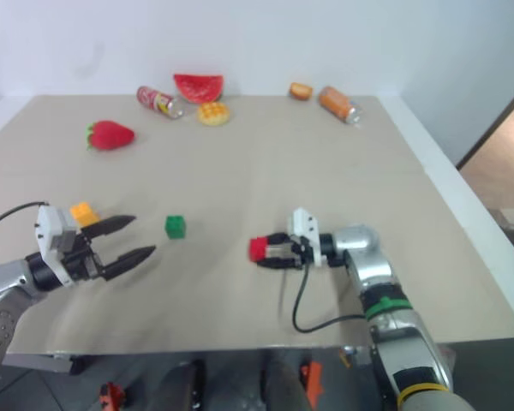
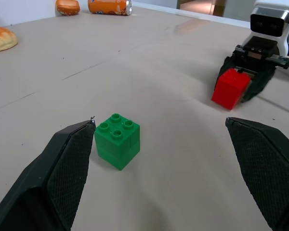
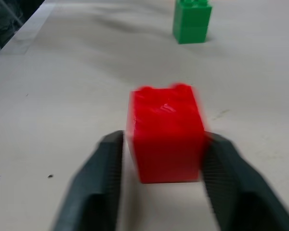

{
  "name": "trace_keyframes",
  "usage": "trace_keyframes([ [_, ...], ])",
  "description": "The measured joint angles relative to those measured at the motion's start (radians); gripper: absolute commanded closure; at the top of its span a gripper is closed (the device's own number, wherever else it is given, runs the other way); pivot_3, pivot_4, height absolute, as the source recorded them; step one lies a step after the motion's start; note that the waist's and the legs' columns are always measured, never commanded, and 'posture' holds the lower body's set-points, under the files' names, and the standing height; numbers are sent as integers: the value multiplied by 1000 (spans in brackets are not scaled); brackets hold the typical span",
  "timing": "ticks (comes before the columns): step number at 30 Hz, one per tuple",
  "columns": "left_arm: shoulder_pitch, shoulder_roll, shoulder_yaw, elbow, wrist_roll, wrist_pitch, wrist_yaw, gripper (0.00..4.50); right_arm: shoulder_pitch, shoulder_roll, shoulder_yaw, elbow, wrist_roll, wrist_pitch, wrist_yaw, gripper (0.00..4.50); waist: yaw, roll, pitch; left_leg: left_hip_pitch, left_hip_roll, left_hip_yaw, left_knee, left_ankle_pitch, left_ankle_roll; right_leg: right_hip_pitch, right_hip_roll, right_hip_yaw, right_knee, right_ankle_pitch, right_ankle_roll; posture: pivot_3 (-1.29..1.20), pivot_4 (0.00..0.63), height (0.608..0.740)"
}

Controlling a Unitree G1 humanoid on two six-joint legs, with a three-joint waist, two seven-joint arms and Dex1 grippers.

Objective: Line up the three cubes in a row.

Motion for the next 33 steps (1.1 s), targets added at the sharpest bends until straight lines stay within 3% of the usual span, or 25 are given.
trace_keyframes([
  [3, 1, 0, 0, 0, 0, 0, 0, 0, 9, -13, 5, 0, -7, 0, 4, 61, 0, 0, 0, 0, 0, 0, 0, 0, 0, 0, 0, 0, 0, 0, 0, 0, 150, 740],
  [12, 38, 0, -44, 51, 122, -32, 20, 0, -6, -70, 14, 0, -18, 52, -4, 61, 2, 0, 0, 0, 0, 0, 1, 0, 0, 0, -1, 0, 0, 0, 0, 0, 150, 740],
  [19, 36, -23, -93, 128, 199, -53, 45, 0, -115, -210, -75, -23, 24, 178, -3, 61, 1, 0, 0, 0, 0, 3, 0, 0, 0, -2, -2, 1, 0, 0, -1, 0, 150, 740],
  [25, -131, -70, -149, 273, 227, -100, 18, 0, -84, -197, -142, -318, 177, 409, -54, 61, 2, 0, 0, 0, 0, 1, -1, 0, 0, -2, 1, 1, 1, 0, 0, 0, 150, 740],
  [33, -274, -101, -199, 476, 276, -164, -22, 0, 34, -181, -144, -535, 243, 528, -138, 61, 4, 0, 0, -3, 0, 2, 0, 0, 0, -2, -1, 1, 1, 2, 4, 0, 150, 740],
])
